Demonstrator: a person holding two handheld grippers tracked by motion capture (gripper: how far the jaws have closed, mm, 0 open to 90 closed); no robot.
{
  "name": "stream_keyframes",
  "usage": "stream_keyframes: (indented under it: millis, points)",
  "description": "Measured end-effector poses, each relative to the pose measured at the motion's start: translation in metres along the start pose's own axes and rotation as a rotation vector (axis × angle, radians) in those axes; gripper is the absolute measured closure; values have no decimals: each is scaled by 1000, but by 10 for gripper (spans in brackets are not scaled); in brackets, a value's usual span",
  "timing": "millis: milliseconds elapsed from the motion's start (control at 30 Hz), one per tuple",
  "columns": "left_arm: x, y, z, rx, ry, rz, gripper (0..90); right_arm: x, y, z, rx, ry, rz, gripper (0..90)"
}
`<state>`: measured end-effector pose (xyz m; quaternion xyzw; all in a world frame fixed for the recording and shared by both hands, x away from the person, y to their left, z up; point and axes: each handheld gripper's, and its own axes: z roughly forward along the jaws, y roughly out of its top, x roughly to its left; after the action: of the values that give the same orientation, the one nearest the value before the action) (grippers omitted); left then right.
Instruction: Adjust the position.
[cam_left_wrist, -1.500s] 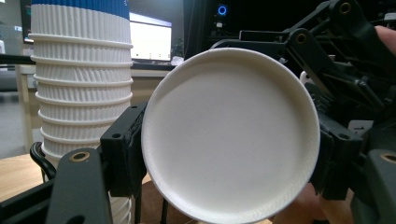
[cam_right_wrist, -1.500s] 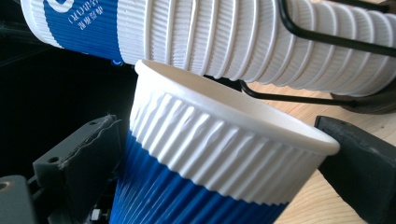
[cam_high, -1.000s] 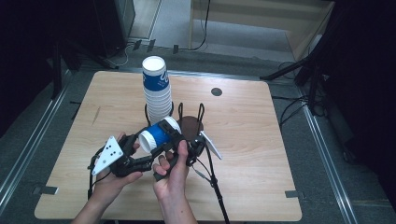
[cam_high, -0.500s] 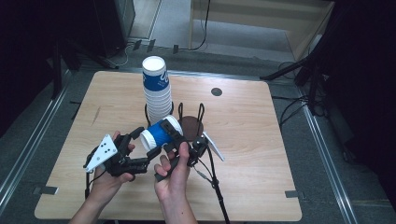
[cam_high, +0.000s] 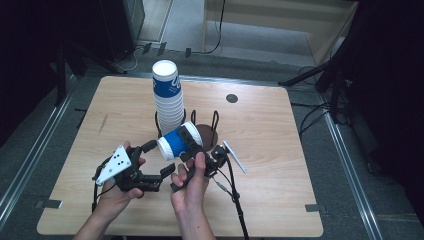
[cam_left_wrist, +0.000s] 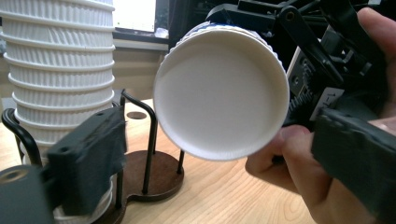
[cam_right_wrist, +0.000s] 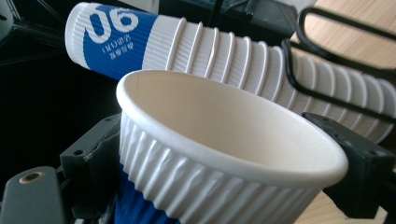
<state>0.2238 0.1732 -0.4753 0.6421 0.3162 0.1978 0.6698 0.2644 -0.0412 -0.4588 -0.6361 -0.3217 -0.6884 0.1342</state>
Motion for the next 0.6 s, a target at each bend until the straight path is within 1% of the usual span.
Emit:
stream_keyframes:
  millis: [67, 133, 233, 267, 300, 400, 433, 467, 533, 600]
  points:
    - [0, 0, 0, 2, 6, -5, 35, 0, 2, -2, -8, -9, -21, 117]
    - [1, 0, -2, 14, 12, -2, 34, 1, 4, -3, -17, -9, -40, 117]
    - [2, 1, -3, 26, 13, -6, 23, 3, 7, -6, -38, -17, -87, 117]
    - [2, 1, -3, 31, 19, -11, 23, 4, 8, -7, -39, -21, -94, 117]
    - [3, 1, -3, 32, 19, -12, 23, 4, 9, -7, -50, -28, -121, 117]
    - [3, 1, -4, 39, 24, -14, 22, 5, 11, -9, -61, -38, -146, 117]
    - [4, 1, -5, 39, 25, -14, 22, 4, 13, -9, -70, -40, -164, 117]
    - [4, 1, -5, 41, 27, -15, 22, 6, 13, -11, -66, -45, -160, 118]
    - [5, 1, -6, 44, 28, -16, 22, 6, 15, -11, -84, -48, -194, 118]
    - [6, 1, -8, 41, 31, -23, 23, 7, 17, -13, -91, -56, -211, 118]
